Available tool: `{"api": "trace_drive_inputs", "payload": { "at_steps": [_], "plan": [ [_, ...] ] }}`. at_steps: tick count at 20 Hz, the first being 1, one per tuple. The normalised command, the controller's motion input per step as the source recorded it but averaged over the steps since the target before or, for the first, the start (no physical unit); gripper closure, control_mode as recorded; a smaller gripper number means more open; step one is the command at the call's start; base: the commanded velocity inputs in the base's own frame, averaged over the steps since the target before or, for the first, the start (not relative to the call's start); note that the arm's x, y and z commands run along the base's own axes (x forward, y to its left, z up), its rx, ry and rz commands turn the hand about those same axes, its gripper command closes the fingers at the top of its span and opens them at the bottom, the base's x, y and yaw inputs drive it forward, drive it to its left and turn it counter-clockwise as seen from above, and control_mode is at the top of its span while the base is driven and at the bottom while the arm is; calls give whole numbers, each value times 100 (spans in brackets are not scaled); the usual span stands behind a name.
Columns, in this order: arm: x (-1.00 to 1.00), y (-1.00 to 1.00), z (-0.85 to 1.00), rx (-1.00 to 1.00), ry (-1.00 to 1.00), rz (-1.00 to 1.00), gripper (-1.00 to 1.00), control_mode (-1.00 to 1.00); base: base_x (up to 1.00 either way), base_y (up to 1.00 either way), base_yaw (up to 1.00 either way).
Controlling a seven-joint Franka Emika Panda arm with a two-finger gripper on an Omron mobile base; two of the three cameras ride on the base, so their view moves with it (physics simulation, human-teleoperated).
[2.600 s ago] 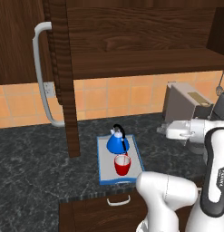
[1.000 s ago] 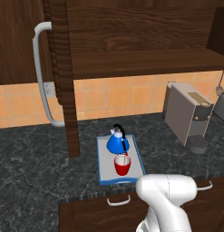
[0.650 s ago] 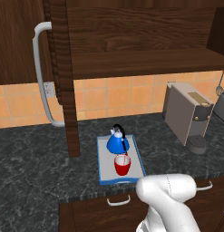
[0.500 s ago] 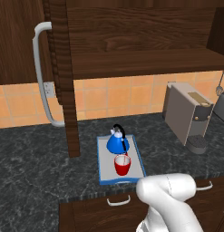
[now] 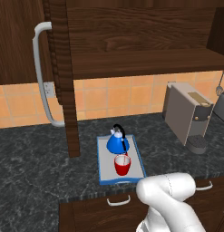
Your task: Pick the kettle from the counter and place it on the tray. Then pick the mug from the cabinet and place it on the tray. Then close the cabinet doors.
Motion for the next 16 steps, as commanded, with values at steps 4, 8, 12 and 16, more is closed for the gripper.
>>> {"api": "trace_drive_inputs", "payload": {
  "at_steps": [4,8,12,16],
  "plan": [
    [9,-53,-1,3,-26,0,-100,-100,0,0,0],
    [4,-53,-10,9,-7,0,-100,-100,0,0,0],
    [3,-56,-21,14,-4,0,-100,-100,0,0,0],
    [-1,-59,34,1,-14,0,-100,-100,0,0,0]
  ]
}}
